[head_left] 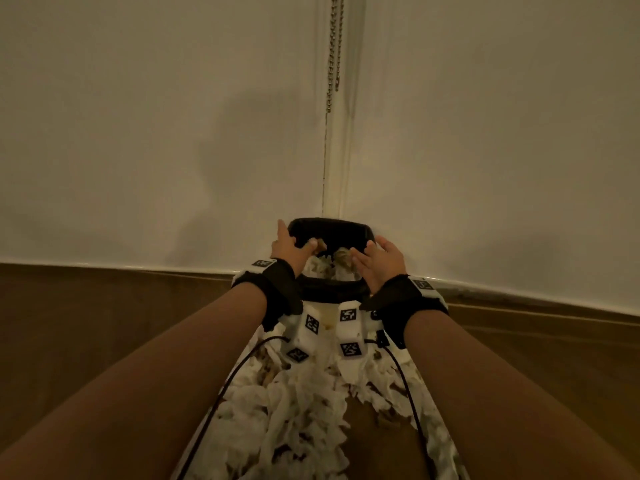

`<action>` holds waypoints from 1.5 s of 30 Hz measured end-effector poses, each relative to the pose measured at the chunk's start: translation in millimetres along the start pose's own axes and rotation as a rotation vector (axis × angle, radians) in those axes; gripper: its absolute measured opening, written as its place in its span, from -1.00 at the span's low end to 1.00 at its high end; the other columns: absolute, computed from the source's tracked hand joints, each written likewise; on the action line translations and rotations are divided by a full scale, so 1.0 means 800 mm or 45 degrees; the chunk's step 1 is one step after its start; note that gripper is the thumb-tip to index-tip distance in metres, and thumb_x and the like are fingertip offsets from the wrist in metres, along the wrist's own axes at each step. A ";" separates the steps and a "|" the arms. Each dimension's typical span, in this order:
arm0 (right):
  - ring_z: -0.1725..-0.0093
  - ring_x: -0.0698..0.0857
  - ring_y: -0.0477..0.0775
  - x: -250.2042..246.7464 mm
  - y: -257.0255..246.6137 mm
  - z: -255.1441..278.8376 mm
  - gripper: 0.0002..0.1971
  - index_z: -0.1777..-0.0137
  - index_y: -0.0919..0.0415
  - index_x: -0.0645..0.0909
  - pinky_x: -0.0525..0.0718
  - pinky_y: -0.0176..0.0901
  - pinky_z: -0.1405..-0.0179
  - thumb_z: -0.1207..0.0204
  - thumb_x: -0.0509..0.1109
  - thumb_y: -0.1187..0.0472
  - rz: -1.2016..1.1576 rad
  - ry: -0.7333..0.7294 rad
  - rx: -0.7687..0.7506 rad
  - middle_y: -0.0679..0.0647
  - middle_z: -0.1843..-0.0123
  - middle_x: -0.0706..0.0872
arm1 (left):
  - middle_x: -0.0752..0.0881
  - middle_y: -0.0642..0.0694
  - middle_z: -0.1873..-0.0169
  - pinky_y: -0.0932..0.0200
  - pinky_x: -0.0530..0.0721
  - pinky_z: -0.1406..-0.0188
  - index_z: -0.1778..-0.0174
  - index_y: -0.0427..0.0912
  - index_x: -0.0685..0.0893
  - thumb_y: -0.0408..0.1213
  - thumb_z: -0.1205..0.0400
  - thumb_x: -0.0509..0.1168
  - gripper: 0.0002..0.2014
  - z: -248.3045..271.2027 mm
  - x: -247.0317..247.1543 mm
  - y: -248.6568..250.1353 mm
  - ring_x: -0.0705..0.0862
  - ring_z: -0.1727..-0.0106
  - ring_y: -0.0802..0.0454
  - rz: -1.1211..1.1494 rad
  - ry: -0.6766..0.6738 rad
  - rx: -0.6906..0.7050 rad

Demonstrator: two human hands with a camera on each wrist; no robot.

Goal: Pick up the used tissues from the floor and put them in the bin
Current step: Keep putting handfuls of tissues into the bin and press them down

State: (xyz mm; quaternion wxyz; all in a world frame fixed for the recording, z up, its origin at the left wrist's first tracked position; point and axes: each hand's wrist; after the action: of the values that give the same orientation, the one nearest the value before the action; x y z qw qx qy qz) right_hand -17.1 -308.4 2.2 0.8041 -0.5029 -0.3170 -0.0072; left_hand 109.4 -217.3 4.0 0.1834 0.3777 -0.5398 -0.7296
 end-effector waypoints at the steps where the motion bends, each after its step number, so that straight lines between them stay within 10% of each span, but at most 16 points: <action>1: -0.43 0.49 0.40 0.002 -0.001 0.002 -0.52 -0.63 0.26 0.11 0.52 0.02 -0.26 -0.73 0.02 0.37 -0.005 0.005 -0.001 0.36 -0.54 0.33 | 0.31 -0.31 -0.54 -0.11 0.41 -0.47 -0.65 -0.15 -0.18 -0.22 -0.65 0.27 -0.18 -0.001 0.001 -0.001 0.40 -0.49 -0.25 0.043 0.001 0.002; 7: -0.29 0.62 0.36 0.003 -0.008 0.014 -0.64 -0.47 0.37 0.40 0.64 -0.01 -0.21 -0.69 0.16 0.33 0.080 0.103 0.045 0.39 -0.40 0.49 | 0.38 -0.30 -0.48 -0.16 0.55 -0.34 -0.61 -0.21 0.13 -0.41 -0.71 0.10 -0.47 0.016 -0.001 -0.018 0.56 -0.35 -0.27 0.287 0.010 0.005; 13: 0.21 0.66 0.13 -0.005 -0.012 0.047 -0.68 -0.39 0.36 0.48 0.68 -0.10 0.02 -0.67 0.20 0.29 0.113 0.095 0.104 0.23 0.14 0.64 | 0.63 -0.12 0.05 0.21 0.58 0.46 -0.40 -0.27 0.45 -0.50 -0.71 -0.01 -0.64 0.067 -0.016 -0.022 0.63 0.30 0.02 0.506 -0.062 -0.104; 25: 0.41 0.59 0.04 -0.107 0.125 0.144 -0.67 -0.38 0.28 0.50 0.55 -0.23 0.56 -0.68 0.20 0.19 0.614 0.251 0.585 0.10 0.27 0.70 | 0.63 -0.12 0.23 0.32 0.44 0.61 -0.10 -0.24 0.60 -0.38 -0.73 0.06 -0.80 0.217 -0.006 -0.126 0.56 0.38 0.05 0.127 -0.308 -0.414; 33: -0.08 0.69 0.19 -0.143 0.186 0.200 -0.73 -0.22 0.31 0.66 0.67 -0.02 -0.09 -0.62 0.25 0.25 1.884 -0.270 0.362 0.21 -0.27 0.68 | 0.72 -0.21 -0.10 0.10 0.67 -0.05 -0.10 -0.21 0.68 -0.41 -0.67 0.16 -0.79 0.275 0.003 -0.240 0.70 -0.06 -0.08 -0.509 -0.501 -0.355; 40: -0.38 0.48 0.25 -0.161 0.226 0.214 -0.64 -0.42 0.15 0.45 0.55 0.06 -0.34 -0.63 0.25 0.17 2.343 -0.483 0.392 0.20 -0.44 0.43 | 0.66 -0.05 -0.25 0.22 0.58 0.03 0.12 0.08 0.66 -0.27 -0.64 0.22 -0.84 0.278 -0.001 -0.281 0.65 -0.20 0.00 -0.791 -0.498 -0.228; 45: -0.55 0.17 0.39 -0.175 0.248 0.225 -0.05 -0.65 0.07 0.02 0.35 0.22 -0.45 -0.39 0.46 -0.18 2.399 -0.507 0.560 0.16 -0.60 0.10 | 0.71 0.00 -0.09 0.20 0.61 0.21 0.20 0.23 0.57 -0.25 -0.64 0.18 -0.77 0.278 -0.004 -0.298 0.62 0.19 0.13 -0.829 -0.411 -0.170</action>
State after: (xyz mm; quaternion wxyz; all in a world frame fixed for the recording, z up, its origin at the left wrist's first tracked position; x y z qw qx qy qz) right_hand -153.9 -107.1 -176.5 0.4887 -0.3811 0.0891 0.7798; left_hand -21.8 12.4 -186.5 -0.1216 0.3968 -0.3646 -0.8335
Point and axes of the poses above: each hand's wrist, its own z-axis away from the middle knuckle, its own x-axis out of the palm, y = z × x
